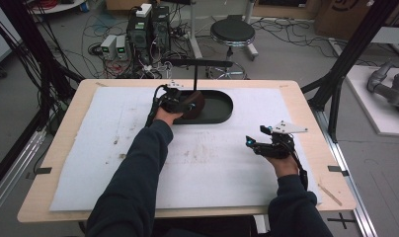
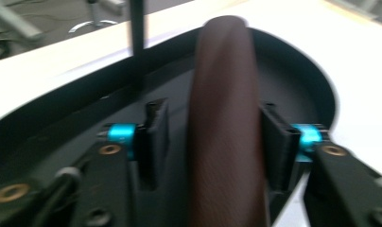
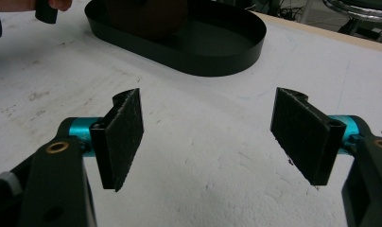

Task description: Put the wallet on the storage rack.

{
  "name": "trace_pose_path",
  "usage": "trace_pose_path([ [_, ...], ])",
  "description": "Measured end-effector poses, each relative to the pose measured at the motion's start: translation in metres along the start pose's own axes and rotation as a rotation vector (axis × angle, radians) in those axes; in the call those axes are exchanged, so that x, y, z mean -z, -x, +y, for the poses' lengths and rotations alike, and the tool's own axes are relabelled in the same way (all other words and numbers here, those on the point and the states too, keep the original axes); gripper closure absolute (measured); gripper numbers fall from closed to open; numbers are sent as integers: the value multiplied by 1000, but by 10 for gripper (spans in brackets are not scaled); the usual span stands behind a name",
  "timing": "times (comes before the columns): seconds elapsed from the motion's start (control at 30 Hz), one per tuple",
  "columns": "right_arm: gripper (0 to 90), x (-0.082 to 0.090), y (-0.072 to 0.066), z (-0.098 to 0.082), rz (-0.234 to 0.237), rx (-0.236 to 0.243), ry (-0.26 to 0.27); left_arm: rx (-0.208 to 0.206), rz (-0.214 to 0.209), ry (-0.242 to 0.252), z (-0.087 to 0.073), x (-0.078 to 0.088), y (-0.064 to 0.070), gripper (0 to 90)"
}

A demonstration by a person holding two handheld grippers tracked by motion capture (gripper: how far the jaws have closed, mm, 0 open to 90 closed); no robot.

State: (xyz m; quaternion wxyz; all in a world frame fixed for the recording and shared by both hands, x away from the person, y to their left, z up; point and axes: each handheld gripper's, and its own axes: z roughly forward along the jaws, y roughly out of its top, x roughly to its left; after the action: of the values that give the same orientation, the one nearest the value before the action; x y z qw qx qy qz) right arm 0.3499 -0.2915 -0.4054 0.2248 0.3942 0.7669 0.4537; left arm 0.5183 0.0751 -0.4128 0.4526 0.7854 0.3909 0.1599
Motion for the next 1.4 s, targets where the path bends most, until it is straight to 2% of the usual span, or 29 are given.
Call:
trace_pose_path([
  [0.1,265,1,1,0,-1,0,2,-15,43,-9,1,6,-1,394],
  [0.2,265,1,0,-1,3,-3,4,-14,59,3,3,15,-2,389],
  [0.27,266,2,1,-1,-1,0,5,-39,83,5,4,24,-1,382],
  [0.43,265,3,1,-2,3,-1,6,-45,79,53,1,53,2,393],
  [0.53,265,2,0,-1,4,6,10,-29,65,105,-3,72,4,392],
  [0.63,265,2,-1,-1,11,9,6,5,43,164,-13,94,5,390],
  [0.73,265,3,-2,-1,16,11,8,31,15,201,-30,114,6,384],
  [0.87,249,1,-3,-3,41,16,-11,29,24,248,-55,140,9,258],
  [0.93,230,-1,-3,-3,37,22,-13,31,22,267,-66,151,8,189],
  [1.07,219,-2,-3,-3,37,32,-15,49,20,286,-84,168,6,188],
  [1.13,217,-2,-3,-4,32,40,-16,40,23,289,-90,175,6,188],
  [1.3,217,-2,-6,-3,16,81,-26,27,22,301,-97,188,9,190],
  [1.4,217,-2,-7,-3,15,90,-28,22,32,311,-101,196,8,191],
])
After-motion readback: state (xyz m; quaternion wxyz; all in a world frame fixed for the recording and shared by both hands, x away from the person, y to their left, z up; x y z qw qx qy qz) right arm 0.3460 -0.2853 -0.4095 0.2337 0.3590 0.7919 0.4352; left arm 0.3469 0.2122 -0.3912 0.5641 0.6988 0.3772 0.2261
